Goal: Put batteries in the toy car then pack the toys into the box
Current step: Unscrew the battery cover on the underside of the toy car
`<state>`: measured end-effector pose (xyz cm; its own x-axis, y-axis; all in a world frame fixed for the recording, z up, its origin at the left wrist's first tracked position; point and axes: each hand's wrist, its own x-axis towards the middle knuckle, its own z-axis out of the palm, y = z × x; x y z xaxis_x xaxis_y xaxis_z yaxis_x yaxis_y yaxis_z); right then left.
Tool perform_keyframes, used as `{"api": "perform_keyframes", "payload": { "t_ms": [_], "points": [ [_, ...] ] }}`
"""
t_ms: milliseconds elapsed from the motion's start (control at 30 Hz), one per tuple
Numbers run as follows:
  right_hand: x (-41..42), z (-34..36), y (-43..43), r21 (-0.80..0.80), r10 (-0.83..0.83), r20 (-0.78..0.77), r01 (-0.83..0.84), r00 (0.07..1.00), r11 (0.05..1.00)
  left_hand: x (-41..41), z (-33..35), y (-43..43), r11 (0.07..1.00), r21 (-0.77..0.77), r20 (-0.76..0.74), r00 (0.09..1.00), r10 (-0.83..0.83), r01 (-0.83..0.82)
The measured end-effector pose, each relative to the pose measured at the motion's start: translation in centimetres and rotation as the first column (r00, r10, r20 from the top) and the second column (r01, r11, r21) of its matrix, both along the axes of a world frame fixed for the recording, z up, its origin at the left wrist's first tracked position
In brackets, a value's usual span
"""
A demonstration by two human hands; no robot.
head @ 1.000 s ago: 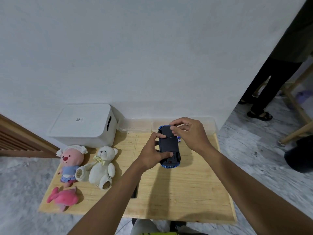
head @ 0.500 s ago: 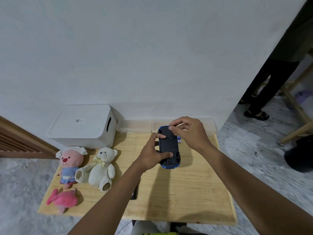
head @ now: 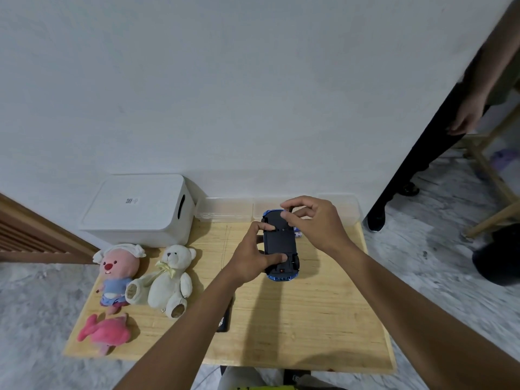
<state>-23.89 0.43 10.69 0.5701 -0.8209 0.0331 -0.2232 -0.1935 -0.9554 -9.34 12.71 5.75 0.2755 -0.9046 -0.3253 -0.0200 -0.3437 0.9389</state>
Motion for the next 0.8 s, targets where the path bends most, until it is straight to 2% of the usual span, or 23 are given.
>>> {"api": "perform_keyframes", "payload": {
  "t_ms": [233,500,800],
  "points": [
    [0.08,0.11,-0.07,-0.011,-0.001,-0.01,0.001,1.0,1.0,-0.02,0.04,0.06,1.0,0.003,-0.008,1.0,-0.012,0.012],
    [0.12,-0.18,0.07,0.072,-0.006,0.03,0.004,1.0,0.997,0.25,-0.16,0.21,1.0,0.009,-0.005,1.0,-0.017,0.017],
    [0.0,-0.49,0.06,0.093,0.061,0.013,-0.062,0.998,0.994,0.28,-0.68,0.38,0.999,0.019,0.002,1.0,-0.028,0.028]
  ]
}}
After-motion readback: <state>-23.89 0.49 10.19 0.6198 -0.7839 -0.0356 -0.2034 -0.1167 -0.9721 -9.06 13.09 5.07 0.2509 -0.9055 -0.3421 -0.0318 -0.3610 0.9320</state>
